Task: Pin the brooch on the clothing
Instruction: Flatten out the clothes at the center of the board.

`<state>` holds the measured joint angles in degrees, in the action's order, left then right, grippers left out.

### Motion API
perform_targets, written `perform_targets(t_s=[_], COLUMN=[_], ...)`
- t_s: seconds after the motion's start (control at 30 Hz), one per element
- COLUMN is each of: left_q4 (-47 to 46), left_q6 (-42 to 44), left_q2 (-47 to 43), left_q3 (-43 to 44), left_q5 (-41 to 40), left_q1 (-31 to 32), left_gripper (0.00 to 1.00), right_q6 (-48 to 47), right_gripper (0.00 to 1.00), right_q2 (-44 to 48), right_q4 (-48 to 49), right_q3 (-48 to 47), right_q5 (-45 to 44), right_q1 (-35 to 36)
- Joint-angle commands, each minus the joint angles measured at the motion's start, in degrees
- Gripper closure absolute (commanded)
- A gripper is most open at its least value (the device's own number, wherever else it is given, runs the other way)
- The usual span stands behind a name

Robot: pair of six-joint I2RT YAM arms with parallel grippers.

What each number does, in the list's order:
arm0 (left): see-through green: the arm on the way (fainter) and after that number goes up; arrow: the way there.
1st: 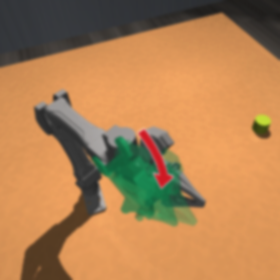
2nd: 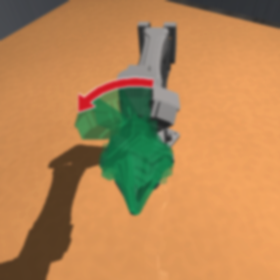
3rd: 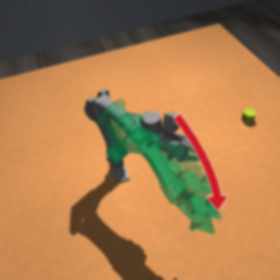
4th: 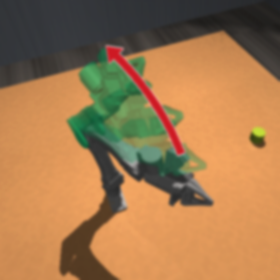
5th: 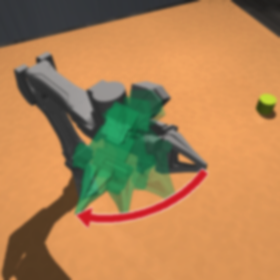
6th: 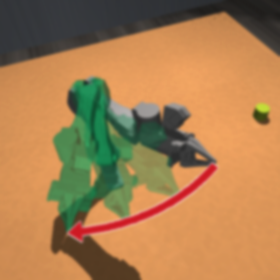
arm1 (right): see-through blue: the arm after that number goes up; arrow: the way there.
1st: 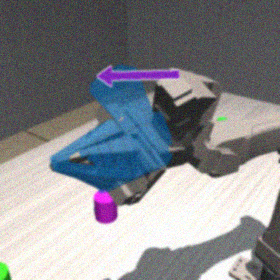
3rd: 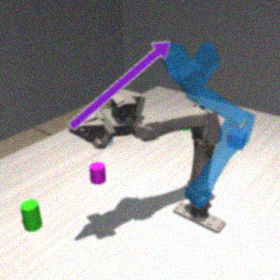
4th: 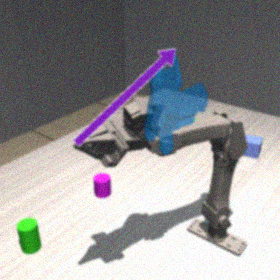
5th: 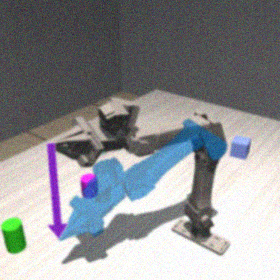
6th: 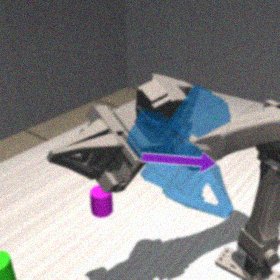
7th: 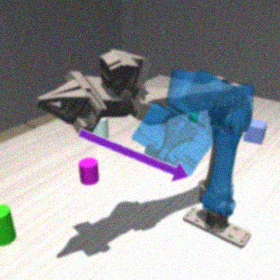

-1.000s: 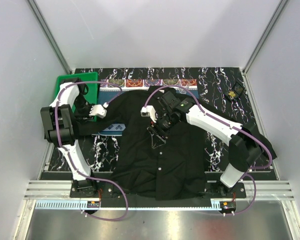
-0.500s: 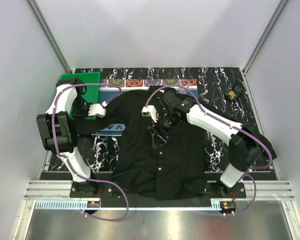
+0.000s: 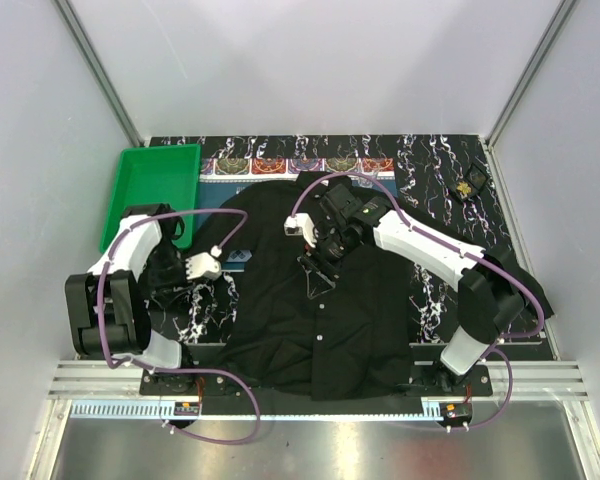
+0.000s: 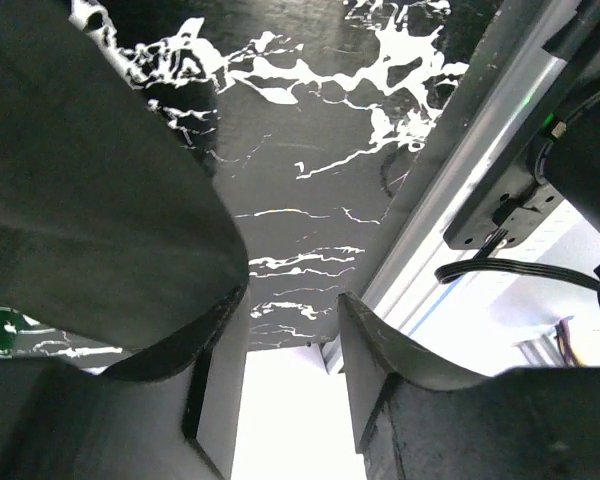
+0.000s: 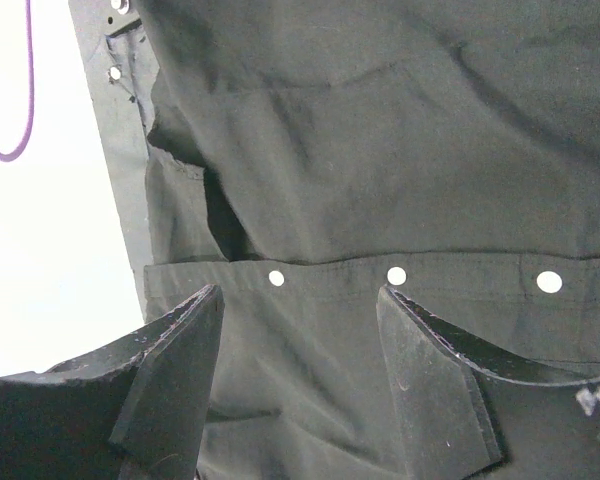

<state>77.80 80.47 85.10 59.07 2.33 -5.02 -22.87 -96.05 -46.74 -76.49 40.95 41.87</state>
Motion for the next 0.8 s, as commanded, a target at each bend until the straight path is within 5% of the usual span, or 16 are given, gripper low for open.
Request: perform_targets(t_s=[0.0, 0.4, 0.47, 0.5, 0.57, 0.6, 0.77], left_q4=[4.27, 1.4, 1.21, 1.65, 2.09, 1.74, -7.73], left_q6=[-4.62, -2.06, -4.69, -5.92, -10.91, -13.21, -33.85], left_q2=[-2.39, 2.52, 3.05, 3.4, 3.58, 3.76, 2.88], left_q3=[1.92, 16.78, 19.93, 21.51, 27.57, 29.77, 41.82], left_q5=[0.48, 7.59, 11.44, 13.3, 18.73, 20.33, 23.59], left_q1=[-1.3, -17.74, -17.75, -17.31, -16.08, -14.08, -4.32], left_gripper=[0.55, 0.46, 0.43, 0.29, 0.23, 0.04, 0.01], right_q6=[-1.38, -1.47, -1.21, 0.1, 1.51, 2.99, 3.27], right_gripper=[0.3, 0.29, 0.27, 0.25, 0.22, 0.22, 0.11], right_q2=[2.88, 4.55, 5.17, 6.3, 7.8, 9.2, 10.71], right_q4=[-1.07, -2.47, -3.18, -3.09, -3.09, -3.09, -7.91], right_q3=[-1.03, -1.12, -1.9, -2.08, -2.7, -3.14, -8.92], right_q5=[-1.31, -3.24, -4.81, -5.61, -6.67, -6.67, -8.6], right_q1=[-0.56, -0.91, -2.04, -2.92, -5.47, -10.0, -28.91])
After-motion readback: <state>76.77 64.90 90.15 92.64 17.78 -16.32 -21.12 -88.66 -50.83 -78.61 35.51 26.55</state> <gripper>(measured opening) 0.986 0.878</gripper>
